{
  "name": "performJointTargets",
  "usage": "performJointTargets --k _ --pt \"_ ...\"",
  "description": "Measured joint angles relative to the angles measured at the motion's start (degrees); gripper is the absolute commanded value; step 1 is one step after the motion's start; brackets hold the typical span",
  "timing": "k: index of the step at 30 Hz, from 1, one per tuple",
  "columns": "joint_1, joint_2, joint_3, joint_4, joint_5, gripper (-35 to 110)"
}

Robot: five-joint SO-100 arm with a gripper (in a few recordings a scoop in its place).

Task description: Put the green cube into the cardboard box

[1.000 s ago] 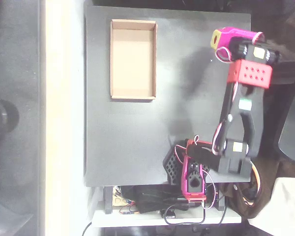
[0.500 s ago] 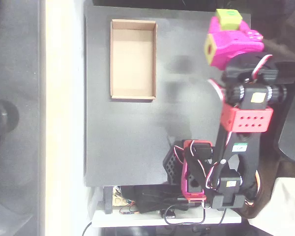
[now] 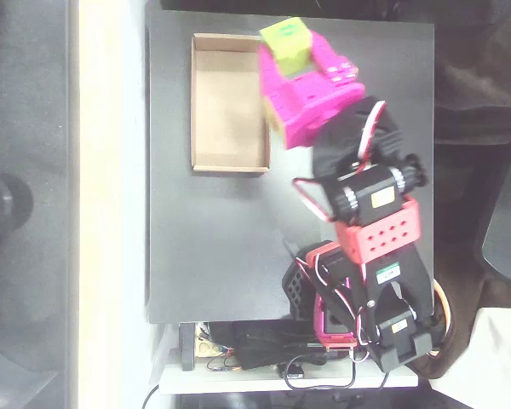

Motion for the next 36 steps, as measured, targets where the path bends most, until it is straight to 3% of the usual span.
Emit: performJointTargets --k 8,36 --pt "-5.71 -6.5 0.0 -2.2 0.0 15" --pt "-8.09 -42.89 0.0 -2.72 0.0 15"
